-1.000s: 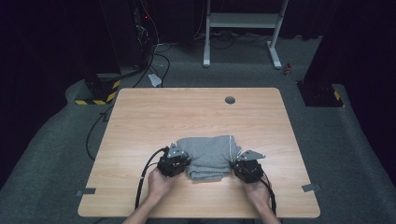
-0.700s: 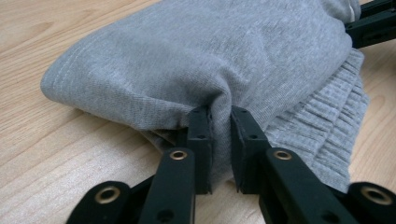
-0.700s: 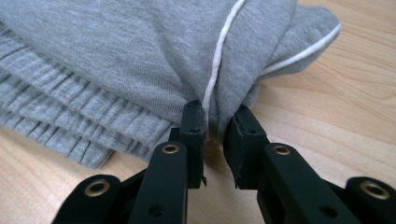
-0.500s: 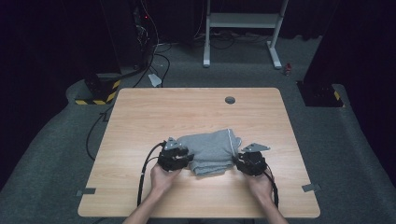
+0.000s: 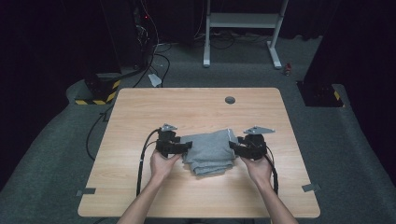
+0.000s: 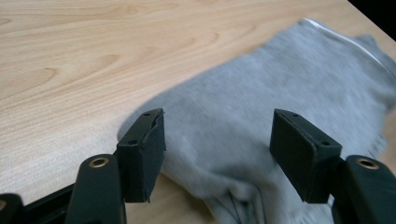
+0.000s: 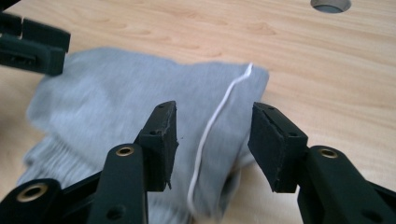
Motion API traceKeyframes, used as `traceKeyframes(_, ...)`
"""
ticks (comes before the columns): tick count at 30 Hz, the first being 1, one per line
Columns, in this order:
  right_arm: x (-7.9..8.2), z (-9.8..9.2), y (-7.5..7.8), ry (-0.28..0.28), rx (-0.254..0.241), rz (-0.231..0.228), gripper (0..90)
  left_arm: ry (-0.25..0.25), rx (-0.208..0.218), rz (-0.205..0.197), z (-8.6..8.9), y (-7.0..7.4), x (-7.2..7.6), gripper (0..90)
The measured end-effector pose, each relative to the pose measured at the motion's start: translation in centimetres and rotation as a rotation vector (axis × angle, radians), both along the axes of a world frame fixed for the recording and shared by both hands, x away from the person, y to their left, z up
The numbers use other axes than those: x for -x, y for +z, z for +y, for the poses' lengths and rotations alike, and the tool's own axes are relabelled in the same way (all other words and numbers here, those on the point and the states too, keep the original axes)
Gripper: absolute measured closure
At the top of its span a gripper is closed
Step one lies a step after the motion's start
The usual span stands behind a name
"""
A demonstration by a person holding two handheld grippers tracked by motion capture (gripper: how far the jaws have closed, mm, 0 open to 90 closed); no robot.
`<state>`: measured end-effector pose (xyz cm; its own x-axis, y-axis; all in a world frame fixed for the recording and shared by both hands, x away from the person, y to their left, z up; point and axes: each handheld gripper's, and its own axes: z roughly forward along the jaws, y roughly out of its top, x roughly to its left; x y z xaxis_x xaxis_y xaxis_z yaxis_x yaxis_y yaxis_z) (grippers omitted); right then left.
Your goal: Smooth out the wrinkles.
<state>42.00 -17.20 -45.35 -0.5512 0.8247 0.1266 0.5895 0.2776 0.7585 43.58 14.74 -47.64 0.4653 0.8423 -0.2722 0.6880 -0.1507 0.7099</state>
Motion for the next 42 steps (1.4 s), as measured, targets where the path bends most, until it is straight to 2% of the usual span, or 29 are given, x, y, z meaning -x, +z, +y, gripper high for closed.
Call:
traceKeyframes(2, -1.1, 0.6, 0.3, -0.017, 0.013, 0.009, 49.3, 0.016, -0.002, 0.028, -0.1, -0.1, -0.7, 34.5)
traceKeyframes(4, -2.0, 1.0, 0.5, -0.038, 0.019, 0.022, 47.7, 0.028, -0.021, 0.036, -0.3, -0.2, -1.3, 34.2)
traceKeyframes(6, -2.9, 1.3, 0.5, -0.054, 0.024, 0.035, 47.1, 0.046, -0.001, 0.049, -0.2, -0.4, -1.8, 34.2)
traceKeyframes(8, -3.7, 1.5, 0.3, -0.069, 0.041, 0.053, 47.1, 0.053, -0.026, 0.072, -0.3, -0.8, -2.3, 33.6)
traceKeyframes(10, -4.4, 1.8, 0.0, -0.080, 0.059, 0.070, 47.8, 0.050, -0.026, 0.094, -0.6, -1.2, -2.7, 33.7)
traceKeyframes(12, -4.9, 2.0, -0.3, -0.084, 0.064, 0.086, 48.0, 0.043, -0.024, 0.098, -0.6, -1.3, -2.8, 35.6)
traceKeyframes(13, -5.1, 2.1, -0.4, -0.084, 0.062, 0.100, 49.1, 0.034, -0.018, 0.105, -0.9, -1.4, -3.0, 35.6)
traceKeyframes(14, -5.5, 2.3, -1.0, -0.078, 0.062, 0.130, 55.7, 0.026, -0.015, 0.105, -1.1, -1.5, -3.0, 41.7)
traceKeyframes(17, -5.7, 2.5, -1.3, -0.061, 0.066, 0.145, 69.2, 0.002, -0.027, 0.088, -1.4, -1.2, -3.1, 54.4)
traceKeyframes(18, -5.7, 2.6, -1.4, -0.055, 0.080, 0.132, 75.0, -0.003, -0.034, 0.080, -1.5, -1.1, -3.0, 60.2)
traceKeyframes(20, -5.5, 2.5, -1.2, -0.040, 0.076, 0.125, 80.9, -0.011, -0.039, 0.063, -1.5, -0.9, -2.8, 70.7)
traceKeyframes(22, -5.2, 2.4, -0.9, -0.020, 0.075, 0.091, 84.3, -0.020, -0.043, 0.053, -1.4, -0.8, -2.8, 79.9)
traceKeyframes(24, -4.9, 2.4, -0.5, -0.011, 0.073, 0.071, 85.2, -0.020, -0.034, 0.042, -1.3, -0.6, -2.7, 84.2)
traceKeyframes(27, -4.4, 2.4, -0.1, 0.001, 0.063, 0.046, 85.6, -0.029, -0.025, 0.001, -1.2, 0.0, -2.3, 85.6)
traceKeyframes(29, -4.1, 2.4, 0.2, 0.013, 0.063, 0.023, 85.8, -0.031, -0.004, -0.023, -1.2, 0.5, -1.9, 85.8)
traceKeyframes(33, -3.2, 2.1, 0.8, 0.028, 0.040, -0.009, 85.9, -0.059, 0.011, -0.072, -0.8, 1.5, -1.1, 85.9)
traceKeyframes(39, -1.3, 1.6, 1.6, 0.065, 0.016, -0.058, 85.9, -0.117, 0.037, -0.113, -0.6, 2.7, 0.4, 86.1)
traceKeyframes(42, -0.4, 1.2, 1.6, 0.080, 0.000, -0.067, 85.9, -0.146, 0.049, -0.126, -0.6, 3.0, 1.4, 86.1)
